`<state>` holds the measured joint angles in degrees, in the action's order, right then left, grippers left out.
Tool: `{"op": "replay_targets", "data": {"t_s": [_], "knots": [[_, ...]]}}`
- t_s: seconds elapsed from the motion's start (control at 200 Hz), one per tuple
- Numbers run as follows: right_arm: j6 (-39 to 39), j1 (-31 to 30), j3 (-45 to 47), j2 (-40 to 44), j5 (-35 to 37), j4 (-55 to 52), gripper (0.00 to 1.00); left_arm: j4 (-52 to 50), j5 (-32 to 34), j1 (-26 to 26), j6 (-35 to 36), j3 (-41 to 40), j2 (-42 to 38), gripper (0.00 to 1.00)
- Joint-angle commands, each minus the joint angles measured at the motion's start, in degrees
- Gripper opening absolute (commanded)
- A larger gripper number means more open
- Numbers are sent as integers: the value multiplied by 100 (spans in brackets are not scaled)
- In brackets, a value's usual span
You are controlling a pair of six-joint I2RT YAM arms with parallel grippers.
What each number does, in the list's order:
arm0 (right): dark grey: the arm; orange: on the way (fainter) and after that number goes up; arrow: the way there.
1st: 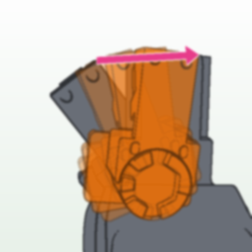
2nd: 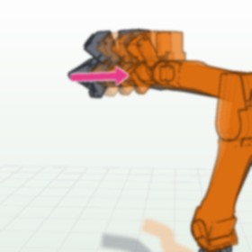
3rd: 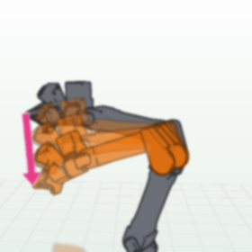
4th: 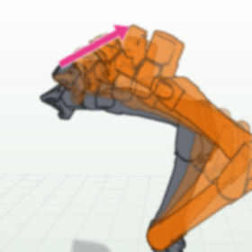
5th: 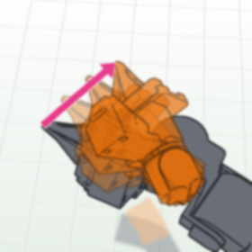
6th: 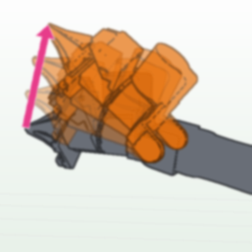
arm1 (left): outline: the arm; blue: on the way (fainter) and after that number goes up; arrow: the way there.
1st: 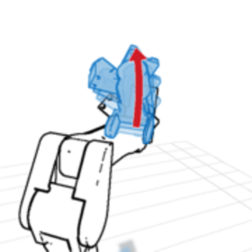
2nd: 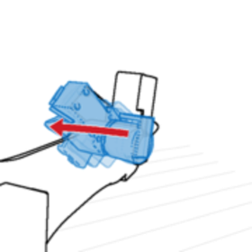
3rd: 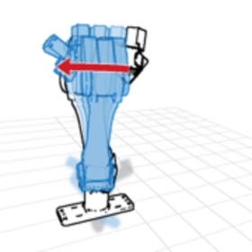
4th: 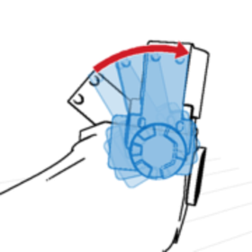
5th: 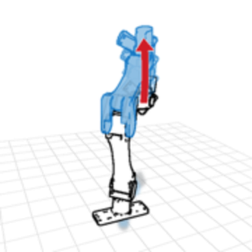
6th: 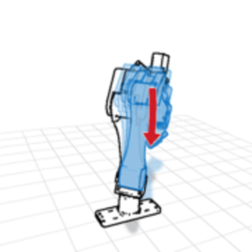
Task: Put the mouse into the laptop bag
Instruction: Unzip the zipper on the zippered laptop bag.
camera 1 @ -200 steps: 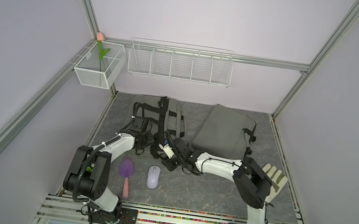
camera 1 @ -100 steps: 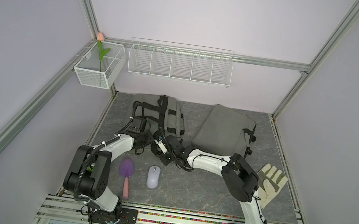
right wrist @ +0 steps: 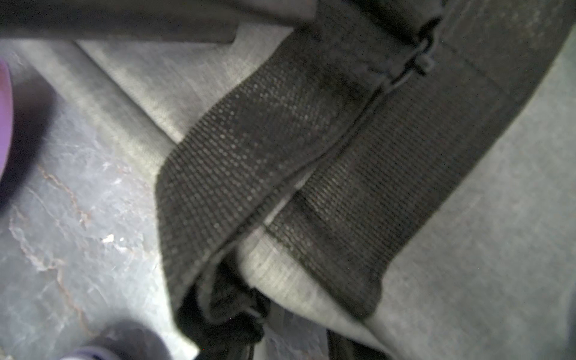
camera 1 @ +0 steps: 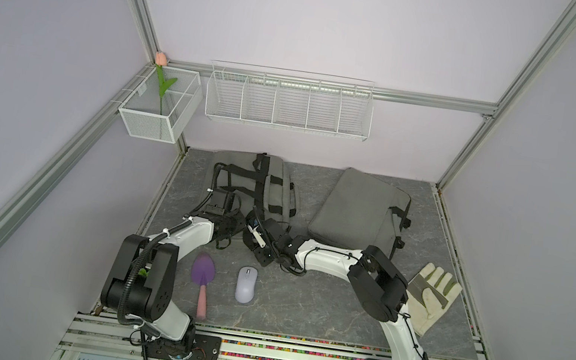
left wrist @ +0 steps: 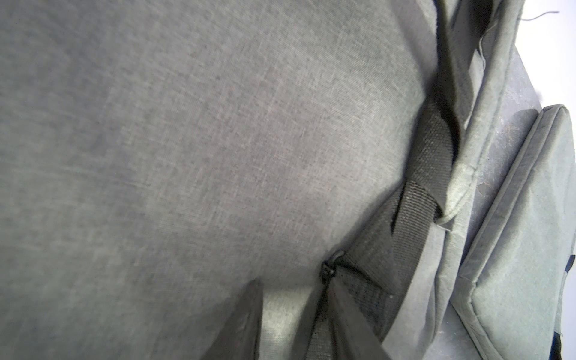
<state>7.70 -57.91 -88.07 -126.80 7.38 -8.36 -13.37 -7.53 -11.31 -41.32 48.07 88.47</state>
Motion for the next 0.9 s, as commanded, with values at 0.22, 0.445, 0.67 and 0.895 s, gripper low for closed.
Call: {"op": "replay_targets", "data": {"t_s": [0.22, 0.445, 0.67, 0.895], "knots": [[413, 53, 418, 39, 128, -190, 7, -481, -34, 6, -8, -255, 128, 37], [969, 891, 1176, 775, -382, 183, 6, -516, 74, 37, 45, -350, 95, 37], [976, 1384, 1041, 777, -610, 157, 7, -473, 85, 138, 61, -621, 42, 37], [1072, 1545, 917, 760, -826, 124, 7, -624, -278, 65, 136, -593, -329, 34]]}}
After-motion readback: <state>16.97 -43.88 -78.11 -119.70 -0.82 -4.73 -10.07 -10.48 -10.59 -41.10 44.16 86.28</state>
